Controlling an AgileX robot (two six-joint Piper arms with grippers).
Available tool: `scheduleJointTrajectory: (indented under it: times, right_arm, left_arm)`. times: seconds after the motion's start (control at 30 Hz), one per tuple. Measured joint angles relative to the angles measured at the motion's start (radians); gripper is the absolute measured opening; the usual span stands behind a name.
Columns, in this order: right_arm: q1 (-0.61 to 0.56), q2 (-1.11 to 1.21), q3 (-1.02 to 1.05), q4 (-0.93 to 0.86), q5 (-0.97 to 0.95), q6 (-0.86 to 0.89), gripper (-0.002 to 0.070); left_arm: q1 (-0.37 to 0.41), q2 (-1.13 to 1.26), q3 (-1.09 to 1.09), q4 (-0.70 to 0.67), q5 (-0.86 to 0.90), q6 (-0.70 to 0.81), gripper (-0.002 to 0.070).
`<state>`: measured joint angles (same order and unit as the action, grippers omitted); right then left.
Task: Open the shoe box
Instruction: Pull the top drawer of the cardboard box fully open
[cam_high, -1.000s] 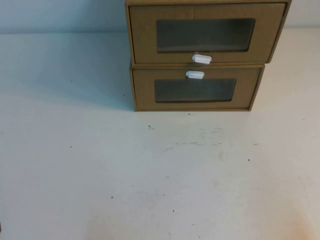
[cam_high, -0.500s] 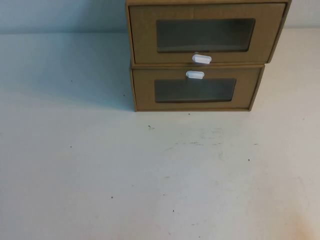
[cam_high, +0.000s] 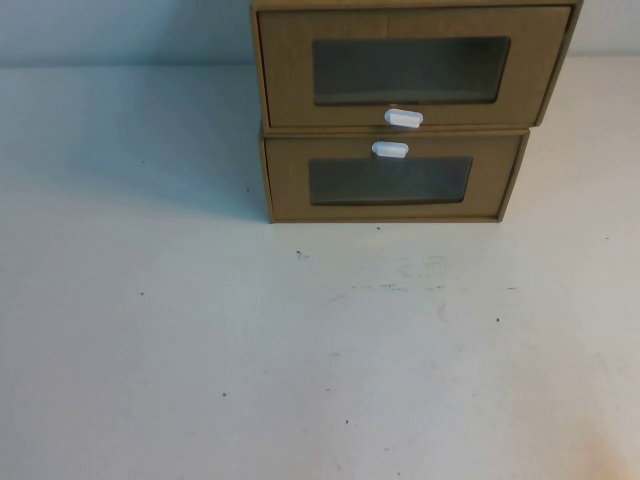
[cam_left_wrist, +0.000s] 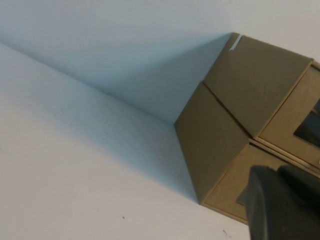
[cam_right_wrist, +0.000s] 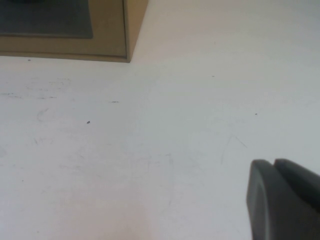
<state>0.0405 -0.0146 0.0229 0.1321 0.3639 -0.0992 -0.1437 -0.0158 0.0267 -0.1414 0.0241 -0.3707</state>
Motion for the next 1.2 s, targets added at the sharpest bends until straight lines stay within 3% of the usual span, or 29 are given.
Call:
scheduleJointTrajectory:
  times: [0.33, 0.77, 1.03, 1.2]
  right_arm:
    - [0.0, 0.0, 0.0, 0.0, 0.0, 0.0, -0.0015]
    - [0.0, 0.0, 0.0, 0.0, 0.0, 0.0, -0.0015]
    - [0.0, 0.0, 0.0, 0.0, 0.0, 0.0, -0.0015]
    - [0.0, 0.0, 0.0, 0.0, 0.0, 0.0, -0.0015]
  left_arm:
    - [0.0, 0.184, -0.265, -0.019, 0.265, 0.047, -0.0003]
    - [0.0, 0.71, -0.786, -0.464, 0.635, 0.799, -0.0003]
    - [0.0, 1.105, -1.262, -0.599, 0.856, 1.011, -0.0003]
    - [0.0, 1.331, -1.566, -0.685, 0.957, 1.057, -0.0003]
